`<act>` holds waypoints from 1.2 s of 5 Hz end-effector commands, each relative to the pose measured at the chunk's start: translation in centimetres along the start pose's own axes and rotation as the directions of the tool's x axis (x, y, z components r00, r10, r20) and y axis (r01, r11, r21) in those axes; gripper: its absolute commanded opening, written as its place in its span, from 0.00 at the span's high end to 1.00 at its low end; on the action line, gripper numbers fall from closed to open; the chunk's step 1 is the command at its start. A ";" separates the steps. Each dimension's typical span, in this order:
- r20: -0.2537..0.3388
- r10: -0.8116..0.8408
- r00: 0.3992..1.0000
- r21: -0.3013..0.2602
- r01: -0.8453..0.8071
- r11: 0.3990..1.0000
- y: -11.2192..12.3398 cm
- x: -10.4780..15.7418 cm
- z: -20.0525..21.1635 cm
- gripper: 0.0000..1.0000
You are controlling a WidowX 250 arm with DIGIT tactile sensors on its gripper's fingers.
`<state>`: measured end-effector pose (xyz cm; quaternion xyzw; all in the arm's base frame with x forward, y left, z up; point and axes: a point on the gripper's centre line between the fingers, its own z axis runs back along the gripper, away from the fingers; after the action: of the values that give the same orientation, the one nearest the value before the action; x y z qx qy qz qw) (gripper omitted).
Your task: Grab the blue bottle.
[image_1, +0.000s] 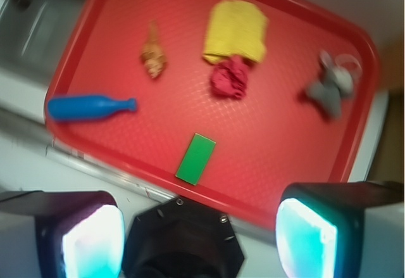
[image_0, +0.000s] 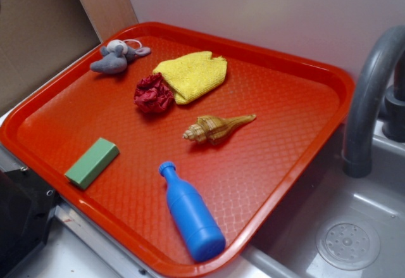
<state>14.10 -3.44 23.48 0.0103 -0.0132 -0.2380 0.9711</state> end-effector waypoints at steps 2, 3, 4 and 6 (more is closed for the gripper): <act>-0.125 -0.698 0.705 0.056 0.708 0.704 -6.1 4.7 -2.5 0.00; -0.167 -0.848 0.503 0.040 0.863 0.504 -8.3 5.7 -3.8 0.00; -0.206 -0.930 0.304 0.035 0.952 0.304 -9.7 6.2 -6.9 0.00; -0.169 -0.969 0.178 -0.140 0.969 0.203 -11.8 6.1 -14.1 0.00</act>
<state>15.53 -16.81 8.42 0.0399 0.1199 -0.7880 0.6025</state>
